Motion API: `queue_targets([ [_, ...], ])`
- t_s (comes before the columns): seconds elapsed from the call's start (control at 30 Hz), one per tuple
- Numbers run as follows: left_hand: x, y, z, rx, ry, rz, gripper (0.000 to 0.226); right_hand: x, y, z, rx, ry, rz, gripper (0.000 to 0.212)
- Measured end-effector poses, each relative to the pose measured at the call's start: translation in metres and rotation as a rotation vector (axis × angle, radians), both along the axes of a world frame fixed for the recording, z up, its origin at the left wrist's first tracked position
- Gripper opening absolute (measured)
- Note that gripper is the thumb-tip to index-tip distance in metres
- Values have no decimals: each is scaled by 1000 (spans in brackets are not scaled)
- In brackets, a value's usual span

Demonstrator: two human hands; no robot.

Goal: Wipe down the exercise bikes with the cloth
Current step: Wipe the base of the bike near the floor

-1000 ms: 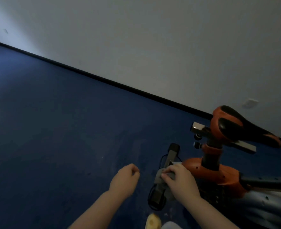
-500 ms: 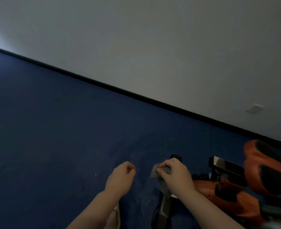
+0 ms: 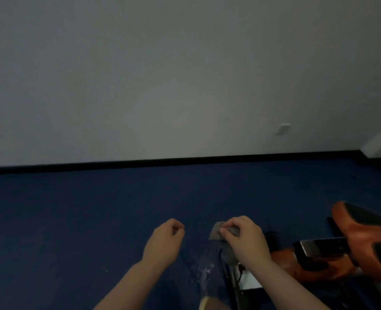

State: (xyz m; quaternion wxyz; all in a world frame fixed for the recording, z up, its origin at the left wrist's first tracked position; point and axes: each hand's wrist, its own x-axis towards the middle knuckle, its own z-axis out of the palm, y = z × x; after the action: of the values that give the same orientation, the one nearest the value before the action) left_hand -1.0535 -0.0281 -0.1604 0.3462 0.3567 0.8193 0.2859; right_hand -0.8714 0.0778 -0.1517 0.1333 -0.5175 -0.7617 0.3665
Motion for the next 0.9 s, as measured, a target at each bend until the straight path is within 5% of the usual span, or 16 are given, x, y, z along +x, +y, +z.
queue_targets([
  [0.23, -8, 106, -10, -44, -9, -277, 11, 5, 70, -16, -35, -18, -209, 18],
  [0.9, -39, 412, -5, -14, 8, -608, 10, -34, 307, -13, 7, 90, -542, 7],
])
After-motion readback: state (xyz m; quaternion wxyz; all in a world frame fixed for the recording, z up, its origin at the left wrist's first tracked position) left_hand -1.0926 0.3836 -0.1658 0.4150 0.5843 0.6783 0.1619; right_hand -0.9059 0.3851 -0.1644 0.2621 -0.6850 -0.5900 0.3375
